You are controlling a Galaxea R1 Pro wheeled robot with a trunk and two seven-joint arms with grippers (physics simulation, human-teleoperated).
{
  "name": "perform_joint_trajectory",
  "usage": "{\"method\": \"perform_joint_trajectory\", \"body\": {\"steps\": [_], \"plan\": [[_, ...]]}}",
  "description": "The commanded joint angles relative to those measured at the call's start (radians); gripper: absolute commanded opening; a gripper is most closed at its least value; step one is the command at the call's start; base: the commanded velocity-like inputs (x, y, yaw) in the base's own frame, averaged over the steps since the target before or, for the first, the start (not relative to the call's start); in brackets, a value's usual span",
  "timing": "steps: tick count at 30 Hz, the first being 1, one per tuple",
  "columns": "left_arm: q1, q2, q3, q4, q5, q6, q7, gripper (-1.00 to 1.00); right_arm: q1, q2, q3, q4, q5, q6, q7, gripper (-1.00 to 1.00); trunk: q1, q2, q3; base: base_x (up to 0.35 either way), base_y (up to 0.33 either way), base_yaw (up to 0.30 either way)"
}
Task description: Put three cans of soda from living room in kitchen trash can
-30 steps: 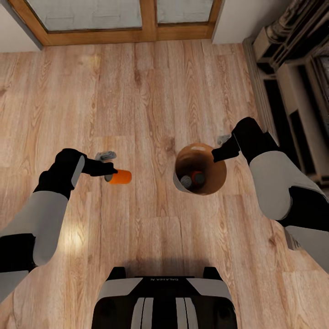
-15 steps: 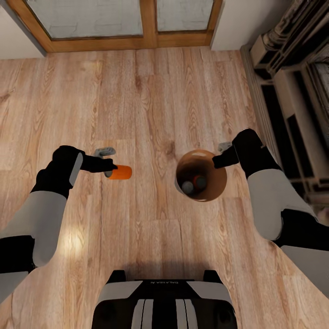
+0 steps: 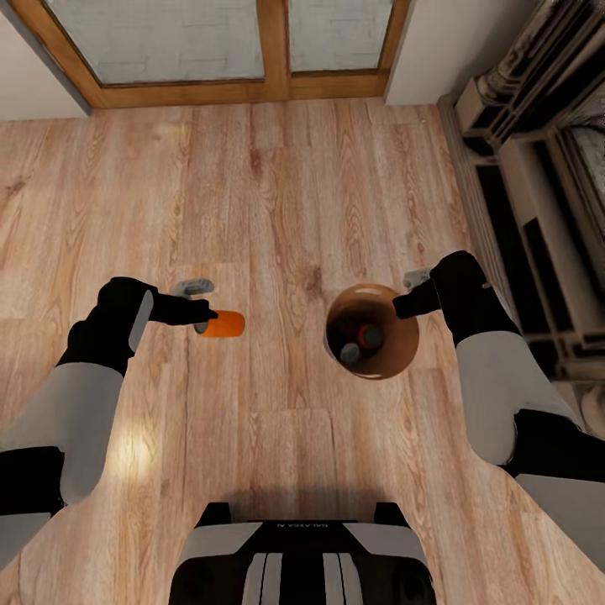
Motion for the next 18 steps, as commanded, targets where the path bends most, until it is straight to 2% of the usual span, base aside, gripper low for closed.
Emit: {"method": "perform_joint_trajectory", "body": {"steps": [1,2,6,9,18], "plan": [[0.010,0.000,0.000,-0.015,-0.002,0.000,-0.002,-1.00,0.016,-0.001,-0.001,-0.021,-0.015,-0.004,0.007,-1.00,0.000,0.000,0.002,0.000,0.000,0.000],[0.030,0.000,0.000,-0.040,-0.002,0.000,-0.002,-1.00,0.045,-0.002,0.004,-0.055,-0.014,-0.016,0.013,-1.00,0.000,0.000,0.003,0.000,0.000,0.000],[0.052,0.000,-0.001,-0.090,-0.002,0.000,-0.002,-1.00,0.079,-0.003,0.032,-0.101,-0.013,-0.025,0.041,-1.00,0.000,0.000,0.010,0.000,0.000,0.000],[0.079,-0.001,-0.001,-0.135,-0.003,0.000,-0.002,-1.00,0.110,-0.004,0.049,-0.146,-0.010,-0.028,0.087,-1.00,-0.012,0.021,0.024,0.000,0.000,0.000],[0.097,-0.001,-0.006,-0.165,-0.006,0.000,-0.010,-1.00,0.134,-0.003,0.062,-0.193,-0.009,-0.030,0.116,-1.00,-0.046,0.084,0.068,0.000,0.000,0.000]]}}
